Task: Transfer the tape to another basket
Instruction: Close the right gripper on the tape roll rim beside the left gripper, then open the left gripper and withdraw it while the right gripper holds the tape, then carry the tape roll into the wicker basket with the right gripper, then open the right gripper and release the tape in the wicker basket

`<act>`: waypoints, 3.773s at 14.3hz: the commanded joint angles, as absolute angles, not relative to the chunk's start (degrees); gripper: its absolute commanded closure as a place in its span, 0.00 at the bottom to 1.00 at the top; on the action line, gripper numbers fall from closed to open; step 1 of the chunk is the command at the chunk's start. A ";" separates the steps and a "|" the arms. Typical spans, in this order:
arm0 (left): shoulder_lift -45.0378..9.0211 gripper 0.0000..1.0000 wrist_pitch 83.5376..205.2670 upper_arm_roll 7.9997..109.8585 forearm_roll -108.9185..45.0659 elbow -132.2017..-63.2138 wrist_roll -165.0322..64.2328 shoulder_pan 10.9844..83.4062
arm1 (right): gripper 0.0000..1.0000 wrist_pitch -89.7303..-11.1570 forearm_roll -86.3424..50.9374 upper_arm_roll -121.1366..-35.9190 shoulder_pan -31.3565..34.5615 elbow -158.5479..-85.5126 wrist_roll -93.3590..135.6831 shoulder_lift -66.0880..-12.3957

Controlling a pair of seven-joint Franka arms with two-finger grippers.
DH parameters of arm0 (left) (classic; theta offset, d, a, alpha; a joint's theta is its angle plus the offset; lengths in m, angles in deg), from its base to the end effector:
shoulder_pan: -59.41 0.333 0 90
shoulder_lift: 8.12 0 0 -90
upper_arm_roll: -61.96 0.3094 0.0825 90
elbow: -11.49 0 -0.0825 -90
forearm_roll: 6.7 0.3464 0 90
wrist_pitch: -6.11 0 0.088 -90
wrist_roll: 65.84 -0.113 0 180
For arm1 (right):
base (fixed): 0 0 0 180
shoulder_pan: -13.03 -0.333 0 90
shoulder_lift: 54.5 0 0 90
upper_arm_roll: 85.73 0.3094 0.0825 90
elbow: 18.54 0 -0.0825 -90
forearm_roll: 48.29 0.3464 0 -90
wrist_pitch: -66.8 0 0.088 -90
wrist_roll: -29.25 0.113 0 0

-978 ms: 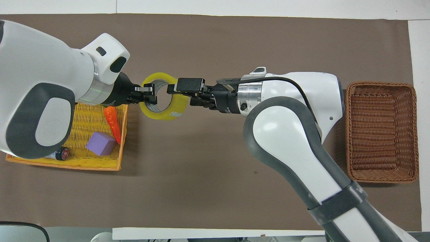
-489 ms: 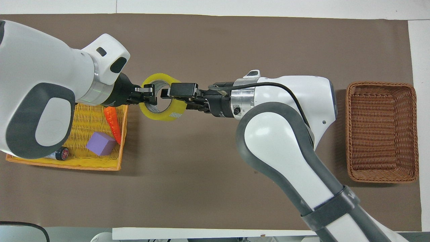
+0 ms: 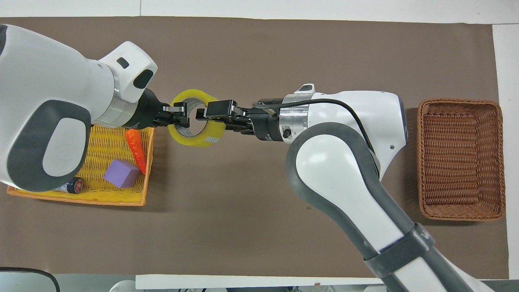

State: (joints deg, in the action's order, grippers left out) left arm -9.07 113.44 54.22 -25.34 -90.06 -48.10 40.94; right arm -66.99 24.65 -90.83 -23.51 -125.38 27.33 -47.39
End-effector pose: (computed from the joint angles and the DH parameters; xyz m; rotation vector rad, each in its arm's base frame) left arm 0.4747 -0.2623 0.5457 2.8147 -0.0890 -0.0582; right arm 0.4980 0.3303 0.5016 -2.0627 0.2121 -0.0267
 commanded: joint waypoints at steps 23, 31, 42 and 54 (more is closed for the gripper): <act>-5.31 0.00 102.34 54.49 -8.64 -83.96 -66.98 66.60 | 1.00 -65.31 25.54 -90.91 -21.96 -125.59 23.29 -47.81; -5.31 0.00 102.44 54.49 -8.55 -84.05 -66.63 73.30 | 1.00 -28.85 10.54 -91.18 17.37 -125.15 7.30 -48.96; -5.40 0.00 99.10 54.31 -6.27 -82.55 -66.99 69.09 | 1.00 -13.10 -7.59 -91.18 46.95 -116.80 -17.24 -31.91; -7.59 0.00 94.00 59.05 -2.83 -81.24 -66.99 60.39 | 1.00 -19.06 -16.38 -91.27 47.83 -127.44 -24.36 -34.81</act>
